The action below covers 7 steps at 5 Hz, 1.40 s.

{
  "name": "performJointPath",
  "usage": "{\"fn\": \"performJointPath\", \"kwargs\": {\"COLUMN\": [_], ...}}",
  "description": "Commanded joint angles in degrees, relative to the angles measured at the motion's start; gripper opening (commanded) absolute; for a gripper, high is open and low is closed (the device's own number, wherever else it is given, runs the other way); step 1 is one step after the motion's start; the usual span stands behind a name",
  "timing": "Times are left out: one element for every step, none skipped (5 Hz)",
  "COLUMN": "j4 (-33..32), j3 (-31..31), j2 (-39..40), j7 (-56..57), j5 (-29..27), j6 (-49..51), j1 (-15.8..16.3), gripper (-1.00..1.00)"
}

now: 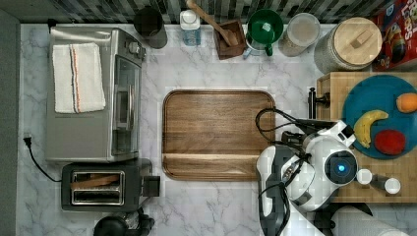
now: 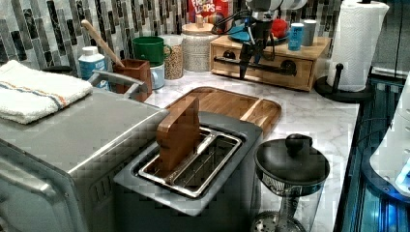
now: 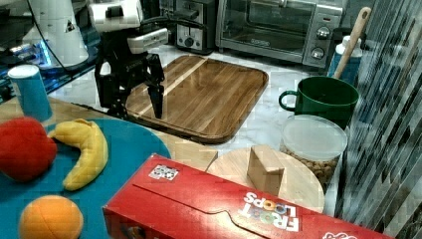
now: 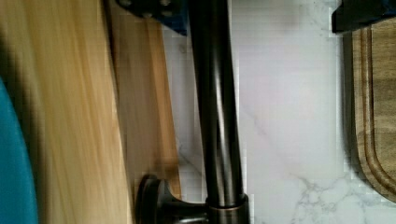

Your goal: Open the drawer.

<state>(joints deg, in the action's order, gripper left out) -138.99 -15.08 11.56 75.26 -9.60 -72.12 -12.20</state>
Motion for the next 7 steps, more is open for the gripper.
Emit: {"fn": "performJointPath", "kwargs": {"j4": [-1.5,-3.3,-5.0,-5.9,-6.7,-7.0,-6.3], "j3": [8.4,9.8,10.4,11.7,13.5,13.3,13.5], "j2": [-1.4,-2.7,-4.4,-6.8,-8.2,-8.8,-9.6], "j7": [3.0,-4.0,-11.4,-17.7,-24.1,-26.7,-28.0], "j5": [-8.2,-4.6,-0.9,1.6,4.2,4.3,3.7], "j6": [-0.7,0.1,0.0,4.2,5.2,5.6,8.3], "j1": [4.1,7.0,10.4,12.6,13.4,14.4,14.9], "gripper": [1.00,1.00,1.00,1.00,1.00,1.00,1.00]}}
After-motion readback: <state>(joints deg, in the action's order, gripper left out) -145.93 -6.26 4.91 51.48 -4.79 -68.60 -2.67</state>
